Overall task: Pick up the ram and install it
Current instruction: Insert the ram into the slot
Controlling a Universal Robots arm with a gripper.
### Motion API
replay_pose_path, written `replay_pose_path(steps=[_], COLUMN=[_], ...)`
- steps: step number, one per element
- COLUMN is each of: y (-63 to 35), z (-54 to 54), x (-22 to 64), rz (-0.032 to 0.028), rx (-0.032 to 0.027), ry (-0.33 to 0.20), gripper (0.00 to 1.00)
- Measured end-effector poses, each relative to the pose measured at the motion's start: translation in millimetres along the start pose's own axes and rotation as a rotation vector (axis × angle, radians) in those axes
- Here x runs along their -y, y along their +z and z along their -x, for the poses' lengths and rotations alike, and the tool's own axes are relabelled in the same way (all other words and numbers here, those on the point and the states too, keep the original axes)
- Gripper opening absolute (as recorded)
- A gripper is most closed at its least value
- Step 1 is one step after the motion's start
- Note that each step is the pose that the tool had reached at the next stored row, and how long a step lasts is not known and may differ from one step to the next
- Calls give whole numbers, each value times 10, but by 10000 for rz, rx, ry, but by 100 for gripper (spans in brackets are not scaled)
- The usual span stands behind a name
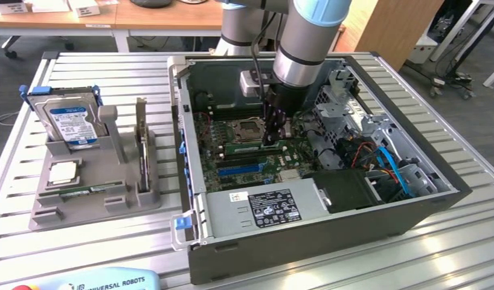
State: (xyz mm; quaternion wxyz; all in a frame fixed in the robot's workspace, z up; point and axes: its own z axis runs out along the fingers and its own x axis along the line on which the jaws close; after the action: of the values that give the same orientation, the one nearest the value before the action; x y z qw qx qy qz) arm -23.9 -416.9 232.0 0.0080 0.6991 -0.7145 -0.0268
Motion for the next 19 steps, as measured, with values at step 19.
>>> replay_pose_path(steps=[19], y=[26], z=[-1], x=[4], rz=[3], rx=[-8], ry=[-125], gripper=[11])
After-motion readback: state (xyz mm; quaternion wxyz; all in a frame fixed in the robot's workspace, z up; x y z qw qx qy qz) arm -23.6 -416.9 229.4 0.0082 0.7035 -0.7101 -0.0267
